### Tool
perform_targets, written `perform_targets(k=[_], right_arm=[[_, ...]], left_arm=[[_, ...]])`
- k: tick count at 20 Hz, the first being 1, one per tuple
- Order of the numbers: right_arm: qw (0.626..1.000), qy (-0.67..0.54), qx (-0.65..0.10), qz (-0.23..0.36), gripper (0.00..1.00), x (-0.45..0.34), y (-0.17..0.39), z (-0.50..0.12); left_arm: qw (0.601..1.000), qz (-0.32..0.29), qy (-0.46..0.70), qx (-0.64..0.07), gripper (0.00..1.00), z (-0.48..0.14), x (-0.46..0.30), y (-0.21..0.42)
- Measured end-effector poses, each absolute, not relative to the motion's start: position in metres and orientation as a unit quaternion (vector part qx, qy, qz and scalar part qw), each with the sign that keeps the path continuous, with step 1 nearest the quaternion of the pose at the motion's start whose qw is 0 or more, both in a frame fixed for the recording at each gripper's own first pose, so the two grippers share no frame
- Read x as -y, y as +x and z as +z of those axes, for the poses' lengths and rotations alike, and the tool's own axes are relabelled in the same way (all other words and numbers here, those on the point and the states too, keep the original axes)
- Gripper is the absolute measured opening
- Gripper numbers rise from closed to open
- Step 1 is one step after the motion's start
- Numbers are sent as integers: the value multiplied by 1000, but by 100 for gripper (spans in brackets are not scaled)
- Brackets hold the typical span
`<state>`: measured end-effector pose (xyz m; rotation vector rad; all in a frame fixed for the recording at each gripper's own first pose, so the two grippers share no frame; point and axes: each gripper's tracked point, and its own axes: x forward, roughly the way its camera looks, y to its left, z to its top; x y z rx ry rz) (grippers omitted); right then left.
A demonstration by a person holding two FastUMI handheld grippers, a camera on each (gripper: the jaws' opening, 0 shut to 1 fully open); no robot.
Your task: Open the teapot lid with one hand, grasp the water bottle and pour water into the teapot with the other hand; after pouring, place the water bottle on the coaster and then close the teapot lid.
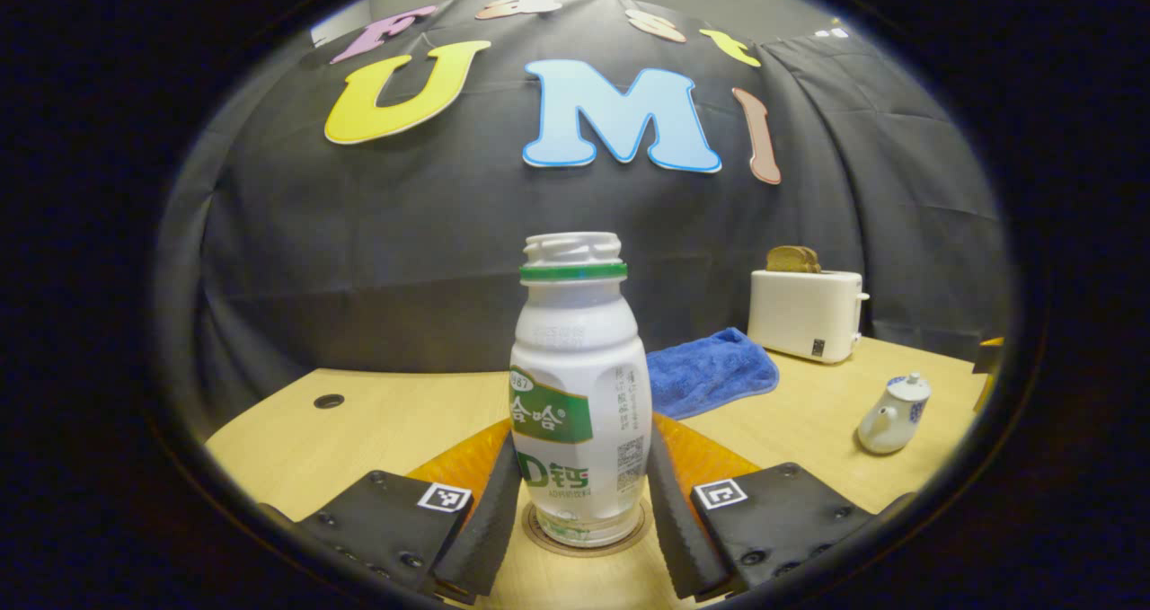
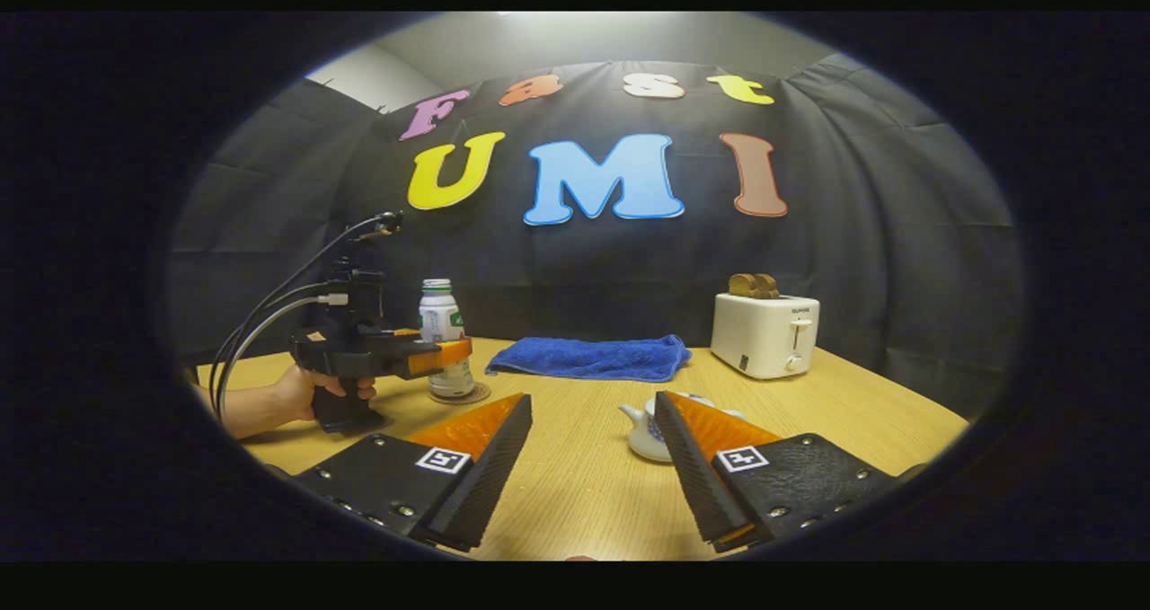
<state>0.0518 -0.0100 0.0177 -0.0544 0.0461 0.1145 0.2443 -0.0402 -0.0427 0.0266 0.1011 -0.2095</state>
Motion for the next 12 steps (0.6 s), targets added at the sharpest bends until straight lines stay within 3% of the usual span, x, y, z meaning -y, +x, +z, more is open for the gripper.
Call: perform_targets(k=[3, 8, 10, 12], right_arm=[[998, -30, -21, 60, 84, 9, 48, 19], [997, -35, -19, 72, 84, 4, 44, 17], [996, -34, -21, 75, 84, 2, 41, 17], [996, -32, -21, 77, 84, 1, 37, 17]], left_arm=[[993, -106, 9, -50, 81, -45, 40, 247], [994, -100, 12, -50, 76, -43, 39, 246], [994, -97, -2, -42, 100, -34, 37, 239], [995, -97, -15, -25, 100, -23, 36, 230]])
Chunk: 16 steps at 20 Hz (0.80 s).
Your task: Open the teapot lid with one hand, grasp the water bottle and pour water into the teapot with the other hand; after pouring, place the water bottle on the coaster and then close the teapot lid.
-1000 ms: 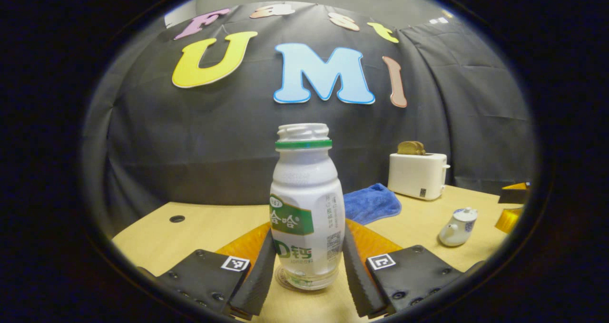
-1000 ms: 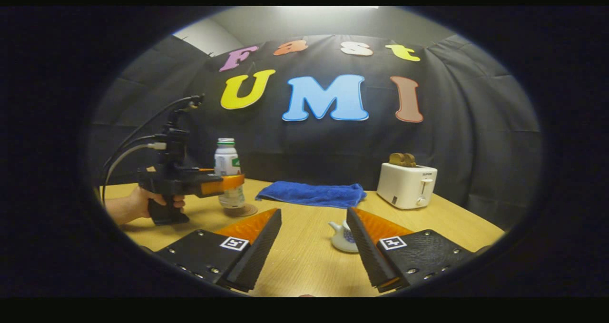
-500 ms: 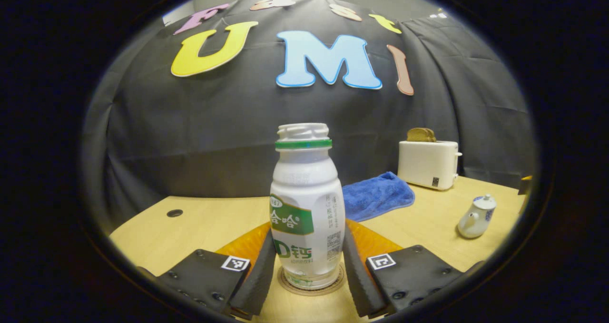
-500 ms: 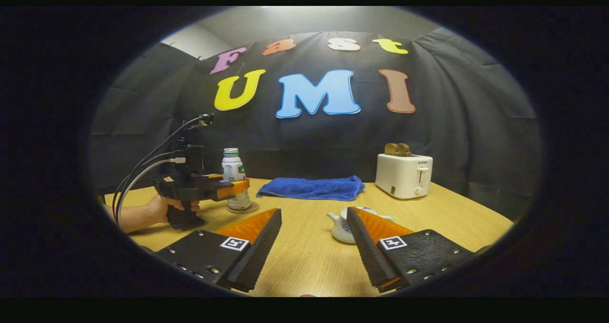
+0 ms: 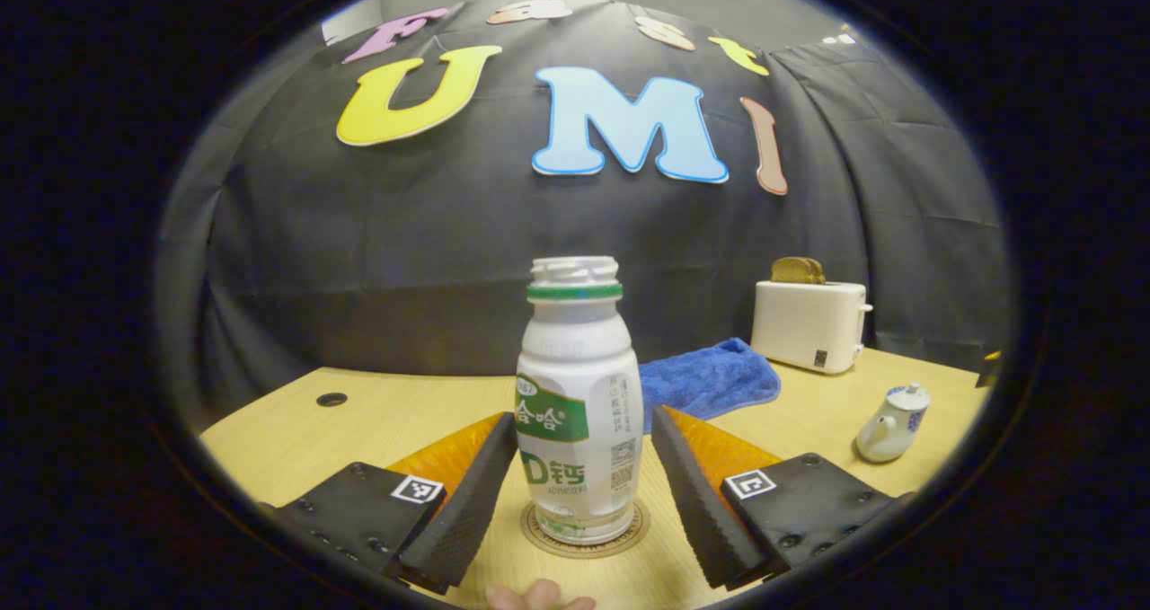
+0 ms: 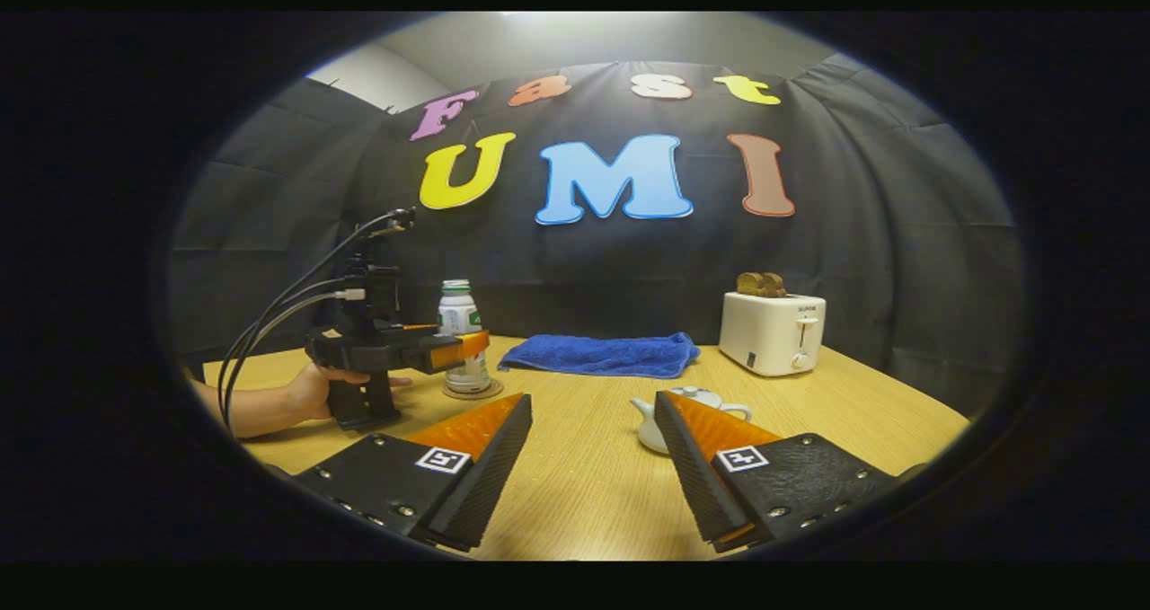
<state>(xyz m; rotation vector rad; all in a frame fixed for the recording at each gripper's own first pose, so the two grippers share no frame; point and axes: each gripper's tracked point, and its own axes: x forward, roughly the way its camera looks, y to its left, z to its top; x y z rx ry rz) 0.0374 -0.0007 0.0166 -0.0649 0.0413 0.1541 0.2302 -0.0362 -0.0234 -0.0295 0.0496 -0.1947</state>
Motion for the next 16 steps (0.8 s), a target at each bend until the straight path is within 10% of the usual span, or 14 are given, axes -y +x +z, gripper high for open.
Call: perform_targets(k=[16], right_arm=[[999, -36, -22, -1, 89, -26, 10, -6]], left_arm=[[999, -27, -16, -7, 96, -28, 57, 10]])
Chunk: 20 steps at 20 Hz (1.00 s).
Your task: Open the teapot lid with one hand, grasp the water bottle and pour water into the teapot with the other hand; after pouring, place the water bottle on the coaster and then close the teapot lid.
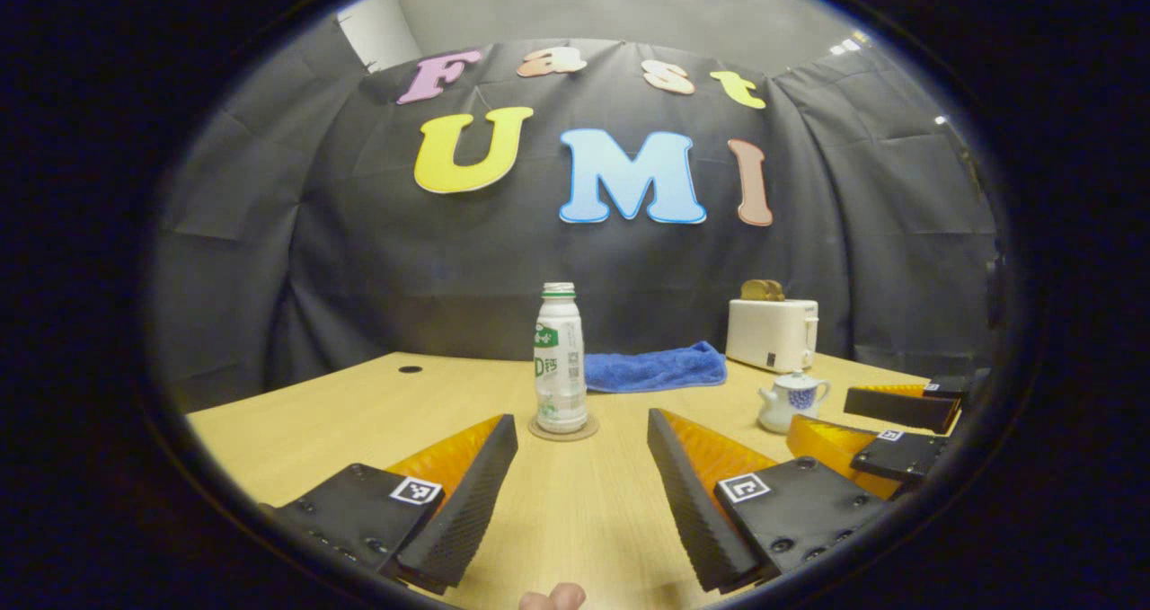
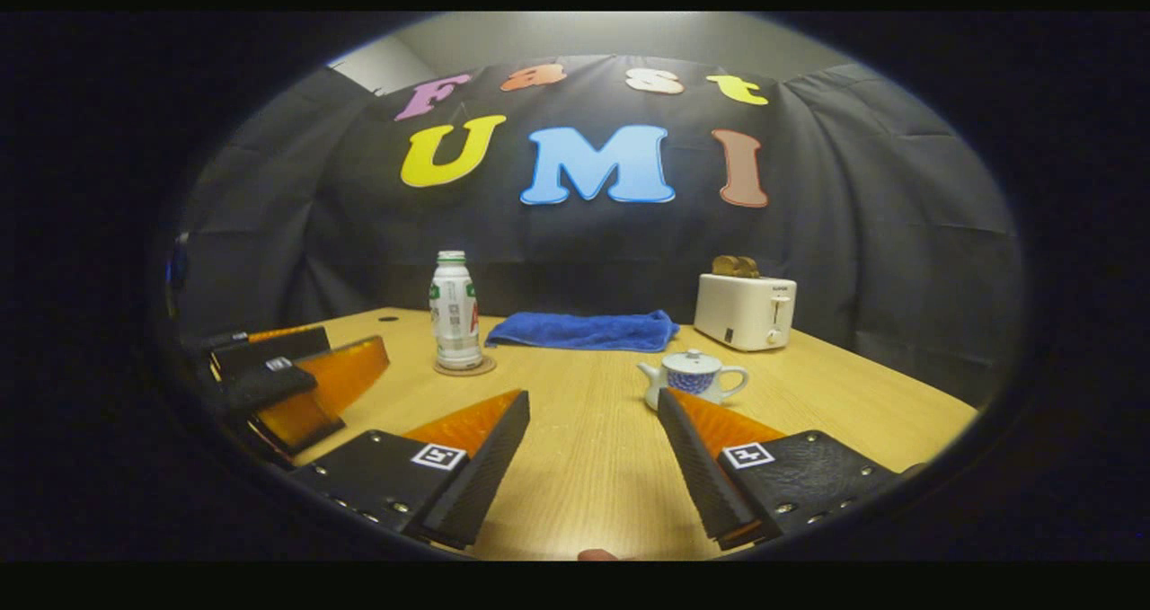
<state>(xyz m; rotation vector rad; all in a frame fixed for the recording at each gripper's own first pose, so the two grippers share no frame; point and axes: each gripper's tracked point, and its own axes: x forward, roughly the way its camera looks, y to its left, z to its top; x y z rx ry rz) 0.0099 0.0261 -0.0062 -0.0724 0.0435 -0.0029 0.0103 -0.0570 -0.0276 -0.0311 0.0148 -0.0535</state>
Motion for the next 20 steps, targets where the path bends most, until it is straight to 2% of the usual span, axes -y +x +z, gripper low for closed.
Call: perform_targets(k=[3, 5, 7, 9, 12, 13, 17, 20], right_arm=[[1000, -24, 1, -14, 89, -26, 6, -1], [999, -26, -5, -34, 96, -21, 4, -6], [998, -23, -2, -59, 95, -14, 4, -3], [998, -25, -3, -56, 95, -17, 5, -4], [999, -25, -2, -45, 95, -20, 4, -3], [999, -26, -3, -44, 95, -19, 5, -3], [999, -25, -3, -44, 95, -20, 5, -4], [999, -25, -3, -44, 95, -19, 5, -3]], left_arm=[[1000, -15, -11, 0, 99, -27, 59, 7], [1000, -7, -1, 1, 100, -25, 60, 5], [1000, 12, -4, 0, 100, -24, 55, 5], [1000, 12, -4, -3, 100, -30, 58, 5], [1000, -17, -4, -5, 100, -30, 68, 5], [1000, -30, -4, -2, 95, -28, 71, 6], [998, -66, -5, -1, 95, -28, 80, 7], [998, -67, -4, 0, 100, -29, 80, 6]])
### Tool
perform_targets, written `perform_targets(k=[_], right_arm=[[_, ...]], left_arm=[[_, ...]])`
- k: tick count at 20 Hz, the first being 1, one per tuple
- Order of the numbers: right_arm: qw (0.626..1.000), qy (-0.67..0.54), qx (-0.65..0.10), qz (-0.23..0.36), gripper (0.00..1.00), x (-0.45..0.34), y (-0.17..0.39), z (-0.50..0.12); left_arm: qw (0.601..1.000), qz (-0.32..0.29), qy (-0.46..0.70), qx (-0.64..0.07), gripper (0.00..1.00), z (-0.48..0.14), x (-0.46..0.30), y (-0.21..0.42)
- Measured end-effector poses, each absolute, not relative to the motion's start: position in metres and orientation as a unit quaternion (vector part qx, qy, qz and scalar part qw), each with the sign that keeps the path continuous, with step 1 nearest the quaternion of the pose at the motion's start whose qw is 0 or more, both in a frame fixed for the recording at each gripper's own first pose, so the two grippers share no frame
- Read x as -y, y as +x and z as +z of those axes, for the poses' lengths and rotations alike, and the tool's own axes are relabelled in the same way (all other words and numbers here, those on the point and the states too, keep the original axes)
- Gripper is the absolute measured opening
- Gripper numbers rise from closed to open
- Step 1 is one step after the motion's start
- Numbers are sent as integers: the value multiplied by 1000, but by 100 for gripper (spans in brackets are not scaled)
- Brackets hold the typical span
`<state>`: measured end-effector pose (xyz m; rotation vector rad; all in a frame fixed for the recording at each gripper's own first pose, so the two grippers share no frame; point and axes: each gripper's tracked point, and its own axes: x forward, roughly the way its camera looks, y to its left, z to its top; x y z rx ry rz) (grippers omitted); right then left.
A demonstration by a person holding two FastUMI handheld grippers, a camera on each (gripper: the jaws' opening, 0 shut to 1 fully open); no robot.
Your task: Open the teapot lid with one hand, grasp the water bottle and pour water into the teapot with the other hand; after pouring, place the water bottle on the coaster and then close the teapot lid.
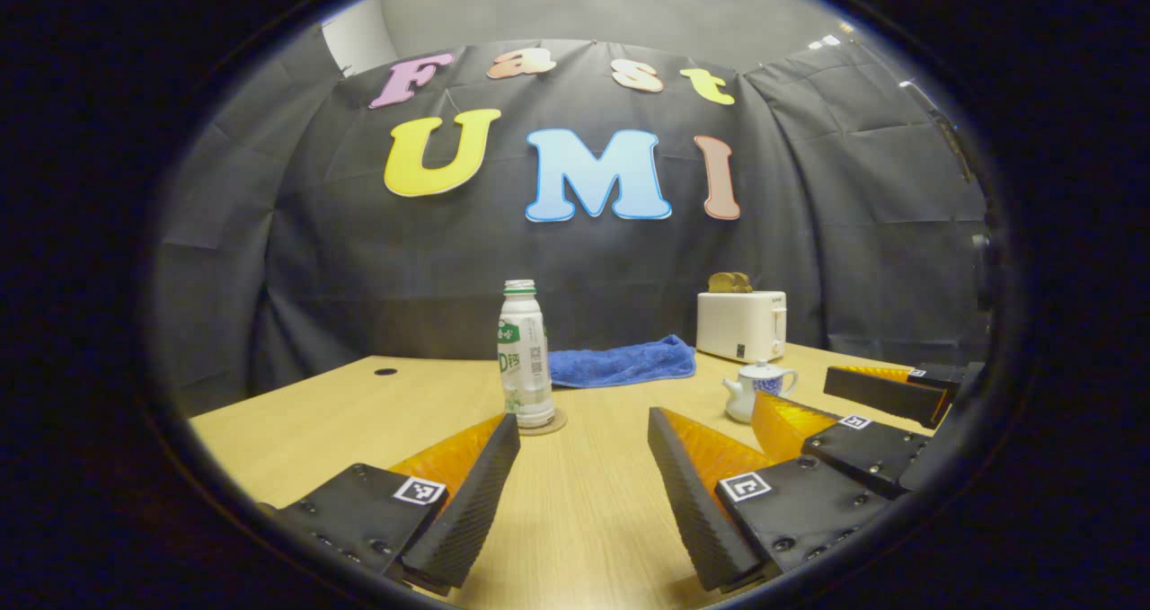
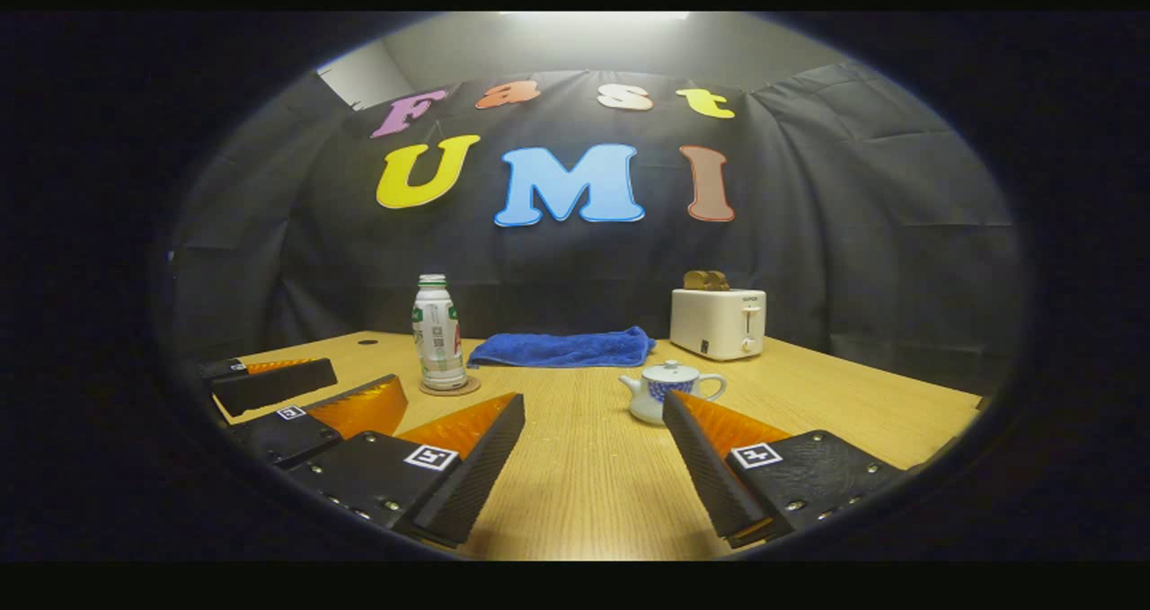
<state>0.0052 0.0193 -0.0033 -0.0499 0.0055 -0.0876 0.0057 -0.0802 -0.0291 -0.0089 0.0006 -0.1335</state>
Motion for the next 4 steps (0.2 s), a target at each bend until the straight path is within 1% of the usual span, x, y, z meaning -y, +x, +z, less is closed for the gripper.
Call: perform_targets(k=[4], right_arm=[[999, -25, -2, -44, 95, -19, 6, -3]], left_arm=[[998, -67, -4, 1, 100, -29, 81, 6]])
